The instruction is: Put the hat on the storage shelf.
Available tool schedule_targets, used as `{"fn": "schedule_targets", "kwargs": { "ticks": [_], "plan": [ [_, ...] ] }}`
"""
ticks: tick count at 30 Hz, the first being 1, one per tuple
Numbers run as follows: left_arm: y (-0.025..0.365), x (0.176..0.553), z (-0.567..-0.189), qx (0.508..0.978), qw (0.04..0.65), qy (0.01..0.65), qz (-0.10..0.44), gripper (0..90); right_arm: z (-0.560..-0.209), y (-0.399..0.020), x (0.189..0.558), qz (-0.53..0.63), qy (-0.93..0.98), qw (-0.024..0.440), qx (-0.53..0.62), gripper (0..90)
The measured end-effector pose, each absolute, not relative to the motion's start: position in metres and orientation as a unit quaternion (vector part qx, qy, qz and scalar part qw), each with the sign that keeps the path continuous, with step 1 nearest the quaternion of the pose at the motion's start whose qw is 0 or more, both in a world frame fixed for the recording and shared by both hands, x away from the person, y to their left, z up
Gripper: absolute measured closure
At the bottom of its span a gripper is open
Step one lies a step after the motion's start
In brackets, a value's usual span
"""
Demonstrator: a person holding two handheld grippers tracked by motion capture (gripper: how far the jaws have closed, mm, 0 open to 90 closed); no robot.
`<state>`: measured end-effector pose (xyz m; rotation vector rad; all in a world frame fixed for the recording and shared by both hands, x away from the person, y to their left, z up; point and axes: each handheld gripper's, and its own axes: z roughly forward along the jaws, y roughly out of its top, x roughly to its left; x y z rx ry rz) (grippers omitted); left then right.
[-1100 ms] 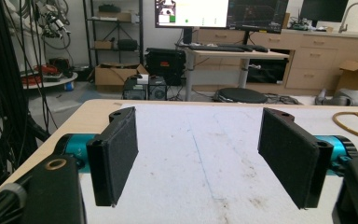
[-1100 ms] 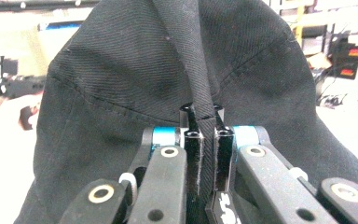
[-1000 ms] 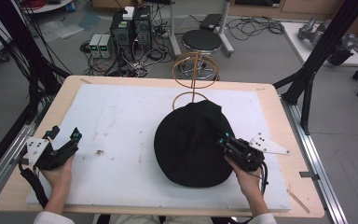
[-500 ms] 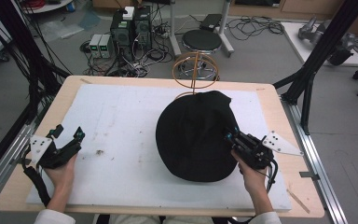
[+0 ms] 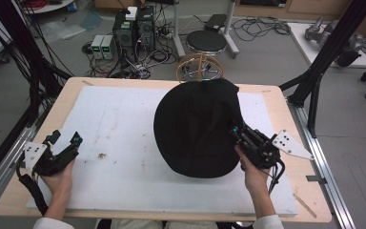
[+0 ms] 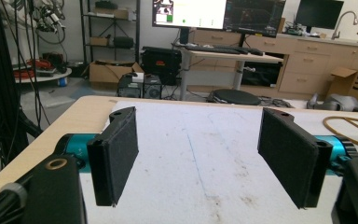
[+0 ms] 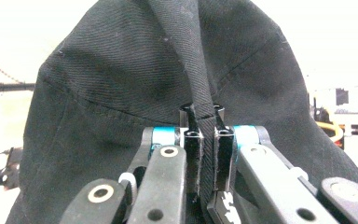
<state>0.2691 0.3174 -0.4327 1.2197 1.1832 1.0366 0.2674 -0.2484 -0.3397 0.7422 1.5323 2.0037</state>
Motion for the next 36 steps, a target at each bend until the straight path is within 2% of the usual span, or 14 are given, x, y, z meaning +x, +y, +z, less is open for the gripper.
{"fn": "schedule_targets", "kwargs": {
  "ticks": [7, 14, 36],
  "plan": [
    [0.318, 0.265, -0.432, 0.514, 0.539, 0.497, 0.444, 28.9, -0.328, -0.248, 0.274, 0.753, 0.535, 0.264, 0.278, 87.0],
    [0.316, 0.265, -0.431, 0.516, 0.541, 0.494, 0.444, 28.9, -0.312, -0.245, 0.283, 0.743, 0.52, 0.303, 0.295, 87.0],
    [0.312, 0.272, -0.432, 0.52, 0.549, 0.491, 0.432, 28.9, -0.276, -0.23, 0.343, 0.715, 0.488, 0.366, 0.342, 87.1]
  ]
}}
